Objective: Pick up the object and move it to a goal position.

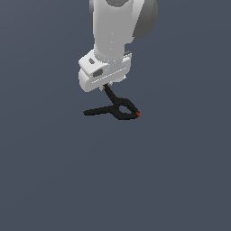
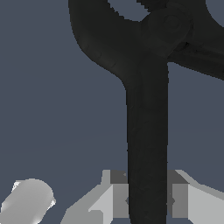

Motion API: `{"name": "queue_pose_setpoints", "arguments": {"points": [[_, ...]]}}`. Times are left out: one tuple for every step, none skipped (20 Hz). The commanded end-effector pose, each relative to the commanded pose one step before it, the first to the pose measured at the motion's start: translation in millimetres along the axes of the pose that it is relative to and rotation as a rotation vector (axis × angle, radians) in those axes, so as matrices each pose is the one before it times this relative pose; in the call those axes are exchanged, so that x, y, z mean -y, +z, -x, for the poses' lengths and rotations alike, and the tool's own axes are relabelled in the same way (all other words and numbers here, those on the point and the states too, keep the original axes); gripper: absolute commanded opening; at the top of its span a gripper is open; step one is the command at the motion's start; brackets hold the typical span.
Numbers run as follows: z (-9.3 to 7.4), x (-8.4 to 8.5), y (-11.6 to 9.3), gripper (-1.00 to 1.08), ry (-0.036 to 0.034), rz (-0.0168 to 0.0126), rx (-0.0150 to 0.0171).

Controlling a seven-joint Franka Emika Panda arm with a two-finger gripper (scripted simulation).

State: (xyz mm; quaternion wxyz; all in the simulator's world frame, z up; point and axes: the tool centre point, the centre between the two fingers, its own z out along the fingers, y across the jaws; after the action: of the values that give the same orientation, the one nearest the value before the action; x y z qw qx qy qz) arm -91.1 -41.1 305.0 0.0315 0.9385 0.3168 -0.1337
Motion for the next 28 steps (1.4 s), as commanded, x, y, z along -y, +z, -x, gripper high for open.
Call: {"name": "queue_pose_setpoints", "arguments": {"points": [[3.52,0.88,-7.98,-1.00,0.00023,0.00125,-0.00171],[0.66,0.18,-1.35,-1.00,0.00000,0.00000,0.00000],[0.40,0.11,-0.81,-1.00,0.00000,0.00000,0.00000],[0.13,0.03,-0.27,-1.00,0.00000,0.00000,0.00000],[-0.81,-0.02,2.70,-1.00,0.00003,-0.00106,0.00203],[0.03,0.02,-0.28,-1.00,0.00000,0.00000,0.00000],[0.08,0.06,-0.84,-1.00,0.00000,0.00000,0.00000],[0.12,0.09,-1.40,-1.00,0.00000,0.00000,0.00000],[0.15,0.10,-1.97,-1.00,0.00000,0.00000,0.00000],[0.17,0.09,-2.53,-1.00,0.00000,0.00000,0.00000],[0.17,0.07,-3.07,-1.00,0.00000,0.00000,0.00000],[0.17,0.05,-3.59,-1.00,0.00000,0.00000,0.00000],[0.17,0.02,-4.08,-1.00,0.00000,0.00000,0.00000],[0.17,0.00,-4.56,-1.00,0.00000,0.00000,0.00000],[0.25,-0.13,-5.00,-1.00,-0.00031,-0.00044,-0.00044],[0.17,-0.04,-5.46,-1.00,0.00000,0.00000,0.00000],[0.16,-0.05,-5.54,-1.00,0.00000,0.00000,0.00000],[0.14,-0.05,-4.98,-1.00,0.00000,0.00000,0.00000],[0.12,-0.05,-4.41,-1.00,0.00000,0.00000,0.00000],[0.10,-0.05,-3.84,-1.00,0.00000,0.00000,0.00000],[0.07,-0.06,-3.27,-1.00,0.00000,0.00000,0.00000],[0.04,-0.07,-2.71,-1.00,0.00000,0.00000,0.00000],[0.01,-0.08,-2.16,-1.00,0.00000,0.00000,0.00000],[-0.02,-0.10,-1.61,-1.00,0.00000,0.00000,0.00000],[-0.05,-0.11,-1.08,-1.00,0.00000,0.00000,0.00000],[-0.08,-0.13,-0.54,-1.00,0.00000,0.00000,0.00000],[-0.11,-0.15,-0.02,-1.00,0.00000,0.00000,0.00000],[-0.21,-0.05,0.47,-1.00,0.00035,0.00045,0.00039]]}}
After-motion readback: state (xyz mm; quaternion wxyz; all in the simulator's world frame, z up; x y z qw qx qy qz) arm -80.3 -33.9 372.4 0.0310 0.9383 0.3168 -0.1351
